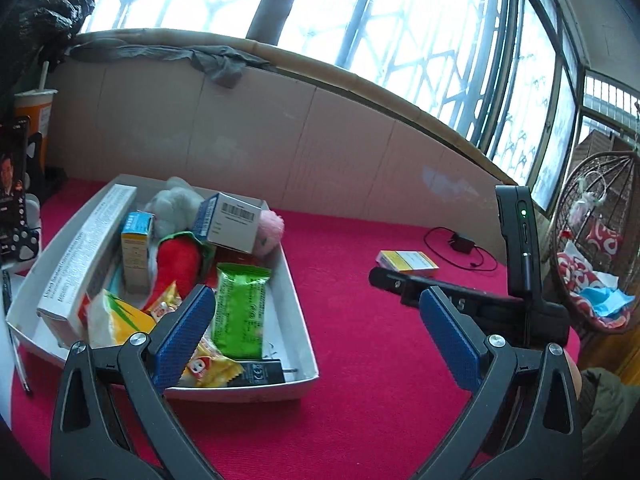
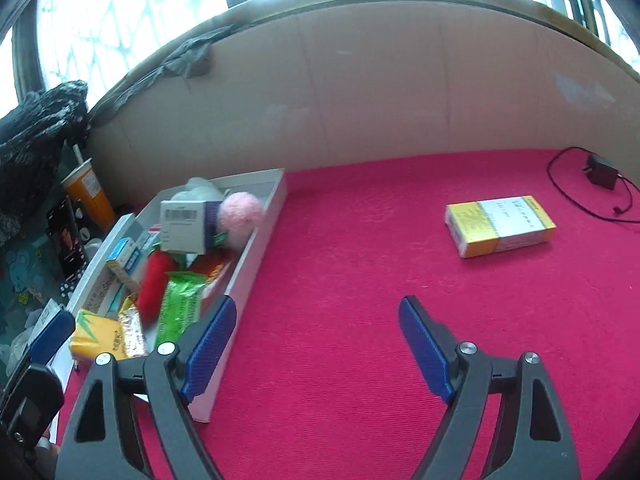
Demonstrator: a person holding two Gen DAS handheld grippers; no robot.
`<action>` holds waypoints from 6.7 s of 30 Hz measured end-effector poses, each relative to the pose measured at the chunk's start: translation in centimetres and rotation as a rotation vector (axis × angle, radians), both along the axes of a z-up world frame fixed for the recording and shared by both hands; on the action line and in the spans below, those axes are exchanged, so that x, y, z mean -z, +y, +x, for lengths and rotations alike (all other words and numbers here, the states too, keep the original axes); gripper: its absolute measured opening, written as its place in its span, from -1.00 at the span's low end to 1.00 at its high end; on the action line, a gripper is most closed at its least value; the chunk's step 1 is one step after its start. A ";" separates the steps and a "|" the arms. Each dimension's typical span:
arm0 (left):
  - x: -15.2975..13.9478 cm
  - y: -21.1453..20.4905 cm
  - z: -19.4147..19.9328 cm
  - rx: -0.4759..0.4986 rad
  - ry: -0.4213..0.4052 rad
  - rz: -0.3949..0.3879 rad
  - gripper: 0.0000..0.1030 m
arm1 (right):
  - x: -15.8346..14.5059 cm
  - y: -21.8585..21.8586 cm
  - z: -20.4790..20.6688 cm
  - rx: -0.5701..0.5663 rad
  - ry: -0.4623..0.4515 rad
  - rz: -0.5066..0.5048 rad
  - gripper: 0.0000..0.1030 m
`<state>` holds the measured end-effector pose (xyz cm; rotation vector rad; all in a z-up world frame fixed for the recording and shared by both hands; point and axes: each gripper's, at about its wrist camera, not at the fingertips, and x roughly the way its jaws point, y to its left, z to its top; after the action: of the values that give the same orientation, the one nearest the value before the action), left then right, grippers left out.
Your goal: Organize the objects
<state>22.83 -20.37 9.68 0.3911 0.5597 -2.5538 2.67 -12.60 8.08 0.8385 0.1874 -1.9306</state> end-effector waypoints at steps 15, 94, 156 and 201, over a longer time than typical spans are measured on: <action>2.5 -1.7 -0.2 0.142 0.099 0.166 0.99 | 3.1 3.9 -16.5 0.338 -0.334 0.025 0.63; -0.4 -5.7 10.7 -0.502 -0.256 0.050 0.99 | -7.4 -1.3 12.8 -0.279 0.189 -0.139 0.09; -4.0 -0.2 9.2 -0.494 -0.279 -0.078 0.99 | -4.9 -2.3 11.5 -0.153 0.217 -0.023 0.62; -6.6 8.1 3.4 -0.423 -0.355 -0.120 0.99 | -7.4 20.8 5.8 0.171 0.104 -0.324 1.00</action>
<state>26.27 -12.24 16.32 0.5969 0.3141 -2.0394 8.51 8.18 15.44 0.5534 -0.1376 -2.0938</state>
